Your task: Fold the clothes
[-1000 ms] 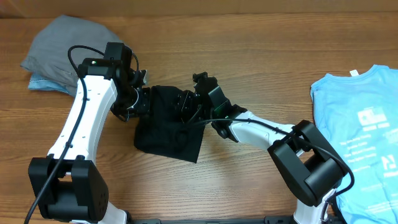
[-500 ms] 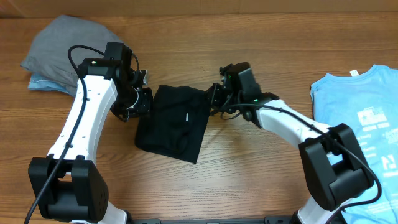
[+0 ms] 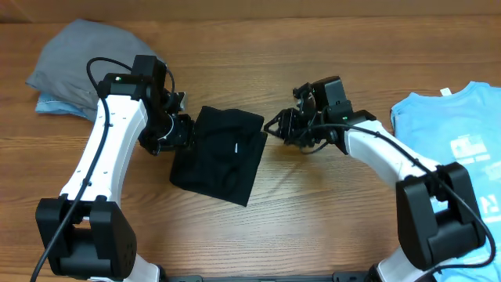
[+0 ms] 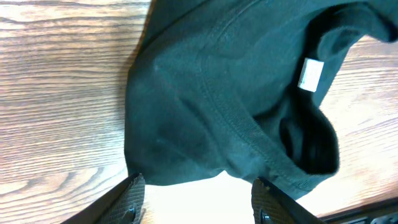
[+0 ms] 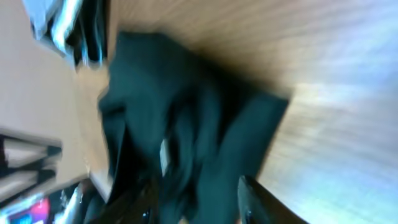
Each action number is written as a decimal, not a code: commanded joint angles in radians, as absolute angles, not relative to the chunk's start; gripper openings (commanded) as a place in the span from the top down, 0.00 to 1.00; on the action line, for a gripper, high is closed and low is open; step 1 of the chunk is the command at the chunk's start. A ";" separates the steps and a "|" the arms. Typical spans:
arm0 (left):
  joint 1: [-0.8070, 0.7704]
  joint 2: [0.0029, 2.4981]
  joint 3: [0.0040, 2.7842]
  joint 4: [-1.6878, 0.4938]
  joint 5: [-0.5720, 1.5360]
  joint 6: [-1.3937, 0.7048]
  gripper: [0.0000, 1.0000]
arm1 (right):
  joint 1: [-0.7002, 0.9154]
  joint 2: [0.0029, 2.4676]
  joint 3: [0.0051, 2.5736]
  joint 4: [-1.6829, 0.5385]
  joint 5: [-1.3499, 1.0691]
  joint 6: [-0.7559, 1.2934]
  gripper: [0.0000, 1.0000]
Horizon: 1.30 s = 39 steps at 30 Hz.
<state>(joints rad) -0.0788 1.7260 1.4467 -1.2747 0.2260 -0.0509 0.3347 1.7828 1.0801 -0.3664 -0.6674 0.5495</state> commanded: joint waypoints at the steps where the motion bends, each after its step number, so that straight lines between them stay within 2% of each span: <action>1: -0.078 1.726 1.444 -1.279 0.207 -0.026 0.42 | 0.439 1.738 1.093 -0.467 -0.751 0.520 0.52; 6: -0.076 1.726 1.444 -1.274 0.207 -0.026 0.40 | 0.577 1.743 1.092 -0.521 -0.685 0.552 0.47; 9: -0.076 1.726 1.444 -1.275 0.207 -0.026 0.39 | 0.655 1.743 1.092 -0.469 -0.602 0.577 0.45; 11: -0.076 1.726 1.444 -1.275 0.207 -0.026 0.38 | 0.701 1.744 1.092 -0.418 -0.520 0.595 0.39; 18: -0.076 1.726 1.444 -1.273 0.207 -0.026 0.36 | 0.720 1.744 1.092 -0.334 -0.419 0.629 0.40; 19: -0.076 1.726 1.444 -1.272 0.207 -0.026 0.36 | 0.718 1.744 1.092 -0.323 -0.419 0.629 0.44; 22: -0.076 1.726 1.444 -1.268 0.207 -0.026 0.35 | 0.718 1.744 1.092 -0.315 -0.419 0.629 0.83; 23: -0.076 1.726 1.444 -1.268 0.207 -0.026 0.35 | 0.718 1.744 1.092 -0.327 -0.419 0.628 0.93; 24: -0.076 1.726 1.444 -1.268 0.207 -0.026 0.35 | 0.716 1.744 1.092 -0.351 -0.419 0.628 0.96; 34: -0.076 1.726 1.444 -1.271 0.199 -0.025 0.32 | 0.696 1.743 1.093 -0.697 -0.325 0.602 0.96; 35: -0.076 1.726 1.444 -1.271 0.199 -0.024 0.31 | 0.696 1.743 1.093 -0.717 -0.321 0.602 0.91; 36: -0.076 1.726 1.444 -1.270 0.198 -0.021 0.30 | 0.696 1.743 1.093 -0.728 -0.321 0.599 0.76; 37: -0.076 1.726 1.444 -1.268 0.192 -0.022 0.30 | 0.696 1.743 1.093 -0.736 -0.318 0.598 0.69; 39: -0.076 1.726 1.444 -1.268 0.181 -0.022 0.29 | 0.688 1.740 1.095 -0.751 -0.300 0.599 0.69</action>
<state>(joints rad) -0.0788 1.7260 1.4460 -1.2682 0.2016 -0.0475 0.6987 1.7588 1.0801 -0.7414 -0.3443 0.6033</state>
